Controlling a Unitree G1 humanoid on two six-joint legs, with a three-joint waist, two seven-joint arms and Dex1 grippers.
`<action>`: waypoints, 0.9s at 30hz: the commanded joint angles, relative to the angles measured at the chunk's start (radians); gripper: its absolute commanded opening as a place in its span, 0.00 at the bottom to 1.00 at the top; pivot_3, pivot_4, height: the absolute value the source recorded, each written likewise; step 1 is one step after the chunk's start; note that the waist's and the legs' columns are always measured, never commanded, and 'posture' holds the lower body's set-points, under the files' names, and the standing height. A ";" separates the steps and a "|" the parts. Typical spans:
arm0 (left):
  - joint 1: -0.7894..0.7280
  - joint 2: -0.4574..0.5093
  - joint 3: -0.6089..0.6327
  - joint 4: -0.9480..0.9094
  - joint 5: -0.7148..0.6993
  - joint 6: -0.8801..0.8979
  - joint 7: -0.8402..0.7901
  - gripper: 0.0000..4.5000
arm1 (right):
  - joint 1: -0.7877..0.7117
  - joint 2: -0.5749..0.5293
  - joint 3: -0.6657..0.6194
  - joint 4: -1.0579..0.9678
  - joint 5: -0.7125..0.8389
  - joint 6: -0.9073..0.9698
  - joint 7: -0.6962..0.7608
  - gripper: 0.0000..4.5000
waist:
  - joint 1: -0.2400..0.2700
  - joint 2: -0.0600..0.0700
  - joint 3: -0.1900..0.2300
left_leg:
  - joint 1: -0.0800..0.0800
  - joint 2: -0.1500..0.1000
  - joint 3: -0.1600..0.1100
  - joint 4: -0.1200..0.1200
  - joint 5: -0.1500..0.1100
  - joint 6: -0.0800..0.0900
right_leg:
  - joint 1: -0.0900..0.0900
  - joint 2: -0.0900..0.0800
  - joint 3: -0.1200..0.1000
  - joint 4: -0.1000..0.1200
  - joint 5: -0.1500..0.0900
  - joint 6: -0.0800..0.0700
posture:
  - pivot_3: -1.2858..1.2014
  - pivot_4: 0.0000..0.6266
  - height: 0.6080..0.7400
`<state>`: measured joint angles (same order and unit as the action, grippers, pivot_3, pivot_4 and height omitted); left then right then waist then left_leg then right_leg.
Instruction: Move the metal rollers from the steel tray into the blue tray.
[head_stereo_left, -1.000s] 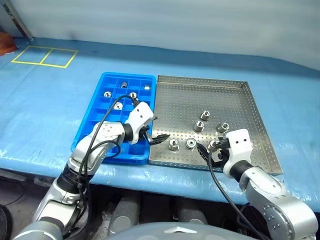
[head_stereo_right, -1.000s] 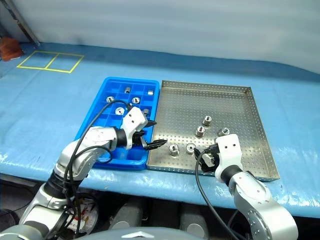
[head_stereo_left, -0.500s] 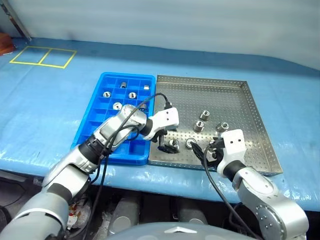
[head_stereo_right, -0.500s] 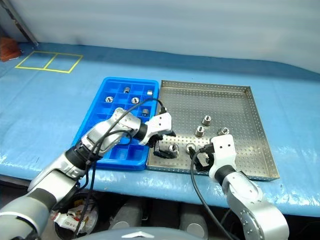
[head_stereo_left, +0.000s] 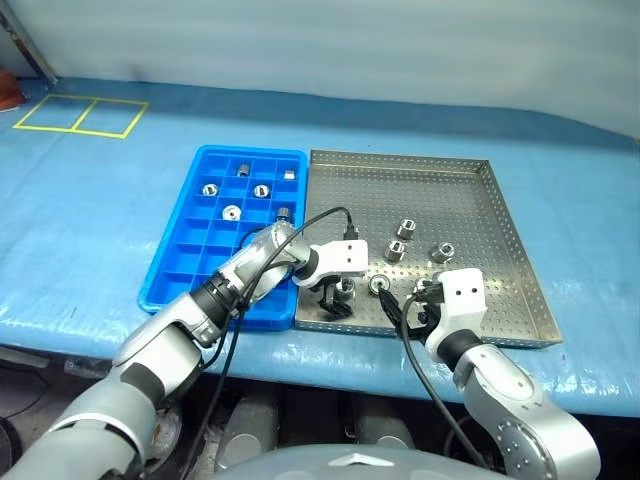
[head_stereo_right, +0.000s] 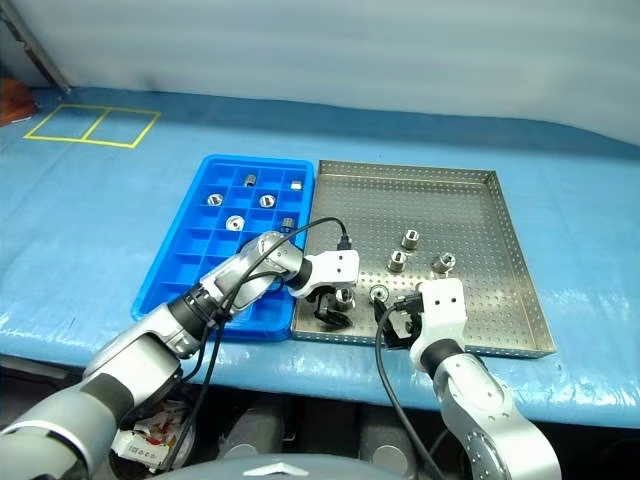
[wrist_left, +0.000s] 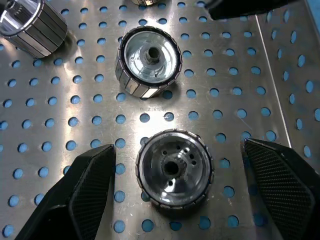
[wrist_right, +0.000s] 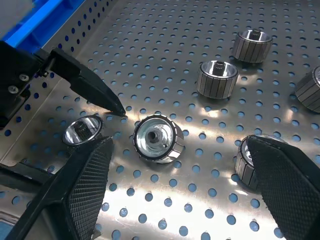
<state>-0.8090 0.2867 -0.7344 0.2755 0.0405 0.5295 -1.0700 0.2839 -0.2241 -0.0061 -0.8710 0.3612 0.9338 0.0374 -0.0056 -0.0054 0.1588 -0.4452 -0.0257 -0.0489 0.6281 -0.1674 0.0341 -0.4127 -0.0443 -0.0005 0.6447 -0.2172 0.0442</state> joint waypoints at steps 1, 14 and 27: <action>-0.030 -0.020 0.024 0.019 0.027 -0.019 0.004 1.00 | -0.005 0.005 0.006 -0.022 -0.009 -0.024 -0.002 1.00 | -0.002 0.000 0.000 | 0.000 0.000 0.000 0.000 0.000 0.000 | 0.000 0.000 0.000 0.000 0.000 0.000 | 0.51 0.24 1.00; -0.008 0.100 0.053 -0.137 0.031 0.009 -0.103 0.38 | -0.067 0.005 0.057 0.040 -0.022 -0.015 0.022 1.00 | -0.004 0.000 0.000 | 0.000 0.001 0.000 0.001 0.000 0.000 | 0.000 0.000 0.000 0.001 0.000 0.001 | 0.54 0.24 1.00; 0.134 -0.098 0.666 -0.412 -0.129 0.264 0.468 0.38 | -0.190 -0.021 0.120 0.094 -0.042 -0.037 0.072 1.00 | 0.009 0.000 0.000 | 0.001 0.000 -0.001 0.001 0.001 0.001 | 0.001 0.001 0.000 0.001 0.004 0.007 | 0.56 0.24 1.00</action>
<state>-0.7025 0.2038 -0.1350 -0.0675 -0.0976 0.8066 -0.7112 0.1131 -0.2410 0.1022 -0.7588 0.3204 0.9244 0.0932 0.0037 -0.0050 0.1588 -0.4437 -0.0259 -0.0495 0.6284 -0.1668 0.0349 -0.4113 -0.0432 -0.0005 0.6459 -0.2127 0.0517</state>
